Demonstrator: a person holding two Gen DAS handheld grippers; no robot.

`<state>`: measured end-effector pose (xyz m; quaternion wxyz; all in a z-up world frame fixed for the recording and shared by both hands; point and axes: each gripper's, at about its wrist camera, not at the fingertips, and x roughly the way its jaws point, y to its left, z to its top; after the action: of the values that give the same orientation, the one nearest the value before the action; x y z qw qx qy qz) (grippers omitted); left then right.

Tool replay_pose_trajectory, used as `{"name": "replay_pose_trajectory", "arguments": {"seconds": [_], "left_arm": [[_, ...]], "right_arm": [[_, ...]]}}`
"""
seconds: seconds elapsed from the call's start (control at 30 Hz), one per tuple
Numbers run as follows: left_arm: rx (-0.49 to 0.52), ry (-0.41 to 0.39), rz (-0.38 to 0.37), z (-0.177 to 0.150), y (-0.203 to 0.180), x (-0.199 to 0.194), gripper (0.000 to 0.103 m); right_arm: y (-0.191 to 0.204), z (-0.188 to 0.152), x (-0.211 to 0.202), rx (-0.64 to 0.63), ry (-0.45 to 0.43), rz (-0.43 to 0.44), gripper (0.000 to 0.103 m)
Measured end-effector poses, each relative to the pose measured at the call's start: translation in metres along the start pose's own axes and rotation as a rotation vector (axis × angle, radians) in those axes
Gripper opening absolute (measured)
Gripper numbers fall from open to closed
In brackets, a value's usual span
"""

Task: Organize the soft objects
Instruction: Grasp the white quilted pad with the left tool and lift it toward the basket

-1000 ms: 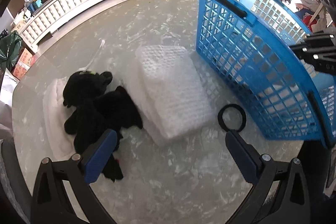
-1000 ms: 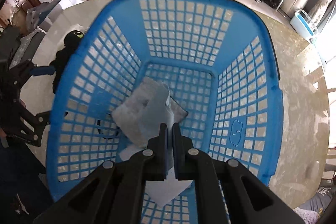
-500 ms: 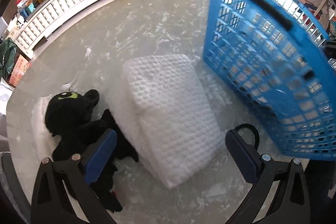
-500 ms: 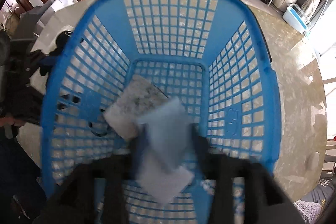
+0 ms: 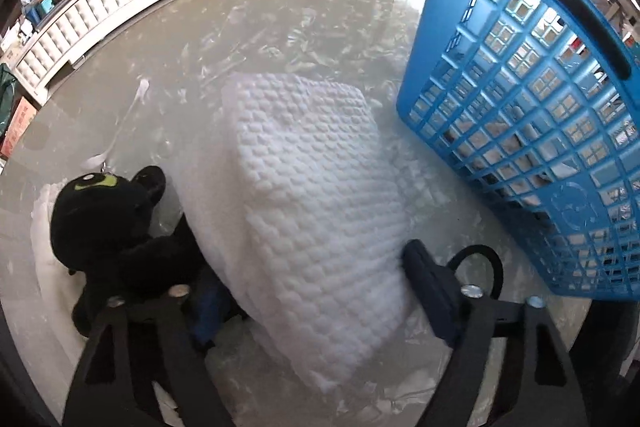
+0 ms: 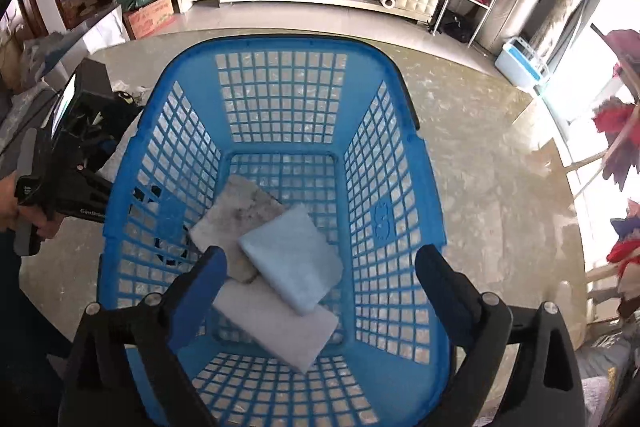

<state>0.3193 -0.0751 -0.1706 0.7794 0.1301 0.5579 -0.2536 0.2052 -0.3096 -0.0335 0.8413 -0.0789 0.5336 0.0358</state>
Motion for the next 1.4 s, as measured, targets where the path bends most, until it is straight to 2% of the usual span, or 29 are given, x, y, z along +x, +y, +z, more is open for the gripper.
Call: {"name": "replay_pose_trajectory", "arguments": {"seconds": [0.07, 0.17, 0.37, 0.67, 0.83, 1.0, 1.17, 1.4], "left_arm": [[-0.008, 0.0, -0.014, -0.001, 0.002, -0.004, 0.051], [-0.02, 0.0, -0.006, -0.001, 0.005, -0.007, 0.045], [-0.002, -0.019, 0.066, -0.003, 0.0, -0.025, 0.039], [0.0, -0.078, 0.059, -0.013, -0.01, -0.072, 0.028], [-0.006, -0.099, 0.013, -0.026, -0.012, -0.095, 0.028], [0.014, -0.126, 0.02, -0.032, -0.015, -0.117, 0.028], [0.035, -0.155, 0.031, -0.038, -0.023, -0.141, 0.028], [0.065, -0.186, 0.016, -0.034, -0.035, -0.159, 0.028]], "right_arm": [[-0.005, -0.005, -0.001, 0.019, 0.008, -0.022, 0.096], [-0.007, -0.011, -0.01, 0.025, -0.012, -0.048, 0.096], [-0.01, -0.019, -0.014, 0.038, -0.009, -0.052, 0.096], [0.007, -0.027, -0.008, 0.04, 0.053, -0.012, 0.096], [0.026, -0.032, -0.005, 0.017, 0.067, 0.018, 0.096], [0.041, -0.027, -0.003, 0.014, 0.074, 0.036, 0.096], [0.052, -0.022, -0.008, -0.019, 0.056, 0.001, 0.096], [0.042, -0.015, -0.03, -0.002, 0.002, -0.027, 0.096]]}}
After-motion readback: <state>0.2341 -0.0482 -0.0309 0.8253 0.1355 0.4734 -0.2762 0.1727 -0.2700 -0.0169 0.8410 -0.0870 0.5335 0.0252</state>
